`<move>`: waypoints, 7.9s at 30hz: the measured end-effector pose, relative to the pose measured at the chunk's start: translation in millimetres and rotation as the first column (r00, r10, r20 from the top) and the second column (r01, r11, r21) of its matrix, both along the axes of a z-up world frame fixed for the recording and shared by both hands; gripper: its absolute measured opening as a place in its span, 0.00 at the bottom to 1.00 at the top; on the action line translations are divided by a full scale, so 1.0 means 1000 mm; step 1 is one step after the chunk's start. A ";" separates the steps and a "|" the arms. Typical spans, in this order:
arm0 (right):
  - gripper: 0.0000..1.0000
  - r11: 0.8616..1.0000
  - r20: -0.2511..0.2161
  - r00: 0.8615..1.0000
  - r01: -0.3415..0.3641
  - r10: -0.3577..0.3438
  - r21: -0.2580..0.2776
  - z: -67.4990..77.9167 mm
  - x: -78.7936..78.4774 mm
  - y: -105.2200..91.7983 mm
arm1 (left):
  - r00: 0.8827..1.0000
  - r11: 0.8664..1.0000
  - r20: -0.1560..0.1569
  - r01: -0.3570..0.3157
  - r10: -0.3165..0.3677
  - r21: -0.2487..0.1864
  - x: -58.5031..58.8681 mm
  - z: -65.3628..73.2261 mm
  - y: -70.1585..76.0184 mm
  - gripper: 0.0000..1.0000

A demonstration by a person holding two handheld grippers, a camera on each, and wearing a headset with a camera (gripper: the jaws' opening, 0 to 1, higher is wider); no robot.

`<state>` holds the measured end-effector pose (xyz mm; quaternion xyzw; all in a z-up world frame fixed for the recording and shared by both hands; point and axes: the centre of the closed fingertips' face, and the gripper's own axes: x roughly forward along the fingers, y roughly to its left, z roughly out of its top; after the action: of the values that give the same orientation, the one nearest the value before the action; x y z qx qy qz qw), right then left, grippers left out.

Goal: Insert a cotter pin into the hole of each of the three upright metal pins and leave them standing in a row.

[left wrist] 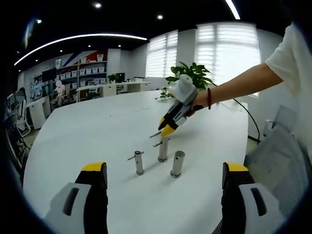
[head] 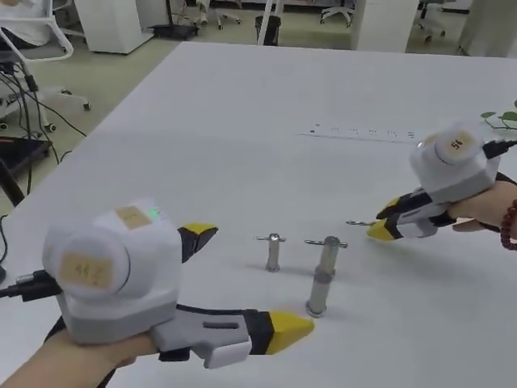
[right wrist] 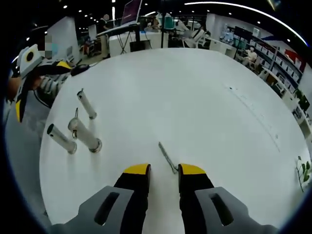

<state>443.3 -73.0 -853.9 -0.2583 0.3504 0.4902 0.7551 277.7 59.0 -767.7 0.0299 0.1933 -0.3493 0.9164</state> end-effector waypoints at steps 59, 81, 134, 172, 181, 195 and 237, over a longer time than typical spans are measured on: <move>0.02 0.965 0.105 0.972 -0.189 0.210 -0.184 0.036 -0.027 -0.005 | 0.997 0.998 -0.060 0.038 -0.040 -0.045 0.001 0.006 -0.011 0.82; 0.02 0.968 0.191 0.950 -0.239 0.249 -0.071 0.072 -0.096 0.018 | 0.990 0.989 -0.119 0.060 -0.077 -0.137 0.018 0.014 -0.036 0.57; 0.02 0.874 0.333 0.808 -0.444 0.486 -0.198 0.084 -0.135 0.059 | 0.934 0.939 -0.323 0.038 -0.155 -0.342 0.033 0.007 -0.069 0.01; 0.18 0.922 -0.020 0.977 -0.195 0.214 0.335 0.099 -0.140 0.056 | 0.964 0.962 -0.134 0.202 -0.228 -0.185 0.026 0.012 -0.058 0.00; 0.19 0.876 -0.085 0.962 -0.199 0.261 0.439 0.103 -0.152 0.055 | 0.946 0.939 -0.073 0.299 -0.315 -0.171 0.016 0.019 -0.063 0.00; 0.16 0.831 -0.120 0.929 -0.250 0.351 0.497 0.108 -0.175 0.057 | 0.904 0.889 -0.021 0.415 -0.427 -0.191 0.000 0.030 -0.075 0.00; 0.03 0.843 -0.041 0.892 -0.410 0.450 0.348 0.100 -0.181 0.052 | 0.908 0.899 0.032 0.418 -0.417 -0.132 -0.002 0.030 -0.079 0.18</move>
<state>262.3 -20.8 -754.3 -0.1700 0.2414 0.7134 0.6355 275.7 -19.7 -737.9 0.0086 0.1570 -0.5498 0.8204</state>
